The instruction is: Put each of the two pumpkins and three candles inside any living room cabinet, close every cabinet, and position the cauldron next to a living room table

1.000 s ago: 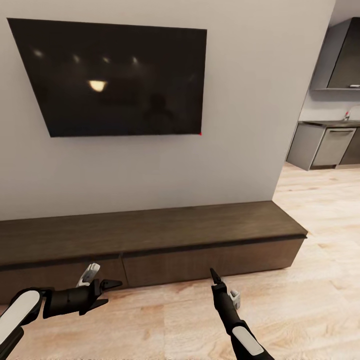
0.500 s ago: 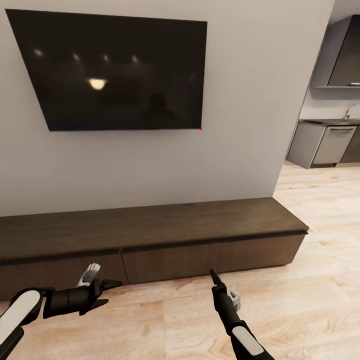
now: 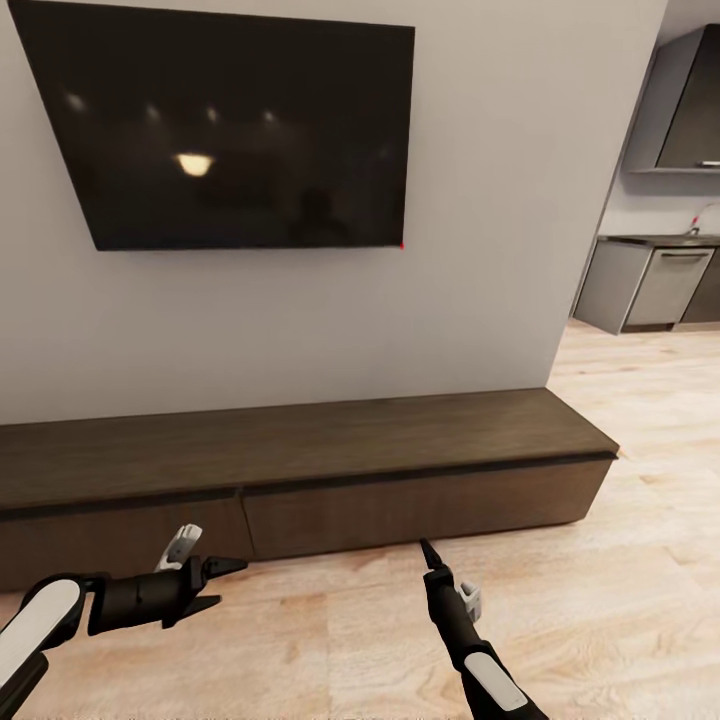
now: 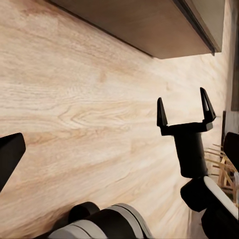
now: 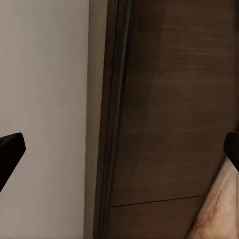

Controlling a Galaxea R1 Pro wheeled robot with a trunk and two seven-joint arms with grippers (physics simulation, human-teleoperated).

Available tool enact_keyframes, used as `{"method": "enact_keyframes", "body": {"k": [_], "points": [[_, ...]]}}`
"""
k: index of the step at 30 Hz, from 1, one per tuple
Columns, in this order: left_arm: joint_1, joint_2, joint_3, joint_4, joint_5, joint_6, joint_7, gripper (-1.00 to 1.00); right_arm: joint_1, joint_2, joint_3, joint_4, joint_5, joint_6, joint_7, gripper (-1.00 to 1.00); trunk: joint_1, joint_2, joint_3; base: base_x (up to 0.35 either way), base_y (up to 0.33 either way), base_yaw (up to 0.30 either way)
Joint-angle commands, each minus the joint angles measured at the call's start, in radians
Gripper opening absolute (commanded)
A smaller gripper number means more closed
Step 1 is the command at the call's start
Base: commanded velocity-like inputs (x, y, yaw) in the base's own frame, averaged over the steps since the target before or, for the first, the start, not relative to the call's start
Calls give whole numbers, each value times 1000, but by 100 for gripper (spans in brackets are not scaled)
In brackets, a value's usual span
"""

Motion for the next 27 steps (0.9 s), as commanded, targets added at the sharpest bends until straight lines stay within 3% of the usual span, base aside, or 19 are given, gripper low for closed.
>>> {"method": "enact_keyframes", "body": {"k": [1, 8, 12, 16, 27], "points": [[0, 1, -2, -2, 17, 1, 9, 100, -1, -1, 7, 1, -10, -4, 3, 100, 4, -8, -4, 0, 0, 0], [1, 15, -2, -4, 33, 1, 9, 100, -1, -1, 7, 1, -10, -3, 2, 100, 19, -36, -17, 0, 0, 0], [2, 36, -2, -5, 77, 1, 9, 100, -1, -1, 7, 0, -10, -2, 3, 100, 19, -36, -17, 1, 0, 0], [3, 52, -2, -5, 93, 1, 9, 100, -1, -1, 5, 0, -10, 12, 3, 100, 19, -36, -17, 147, 0, 0], [5, 59, -10, -5, 132, 3, 9, 100, -1, -1, 1, 0, -10, 18, 3, 100, 19, -36, -17, 156, -17, 0]]}}
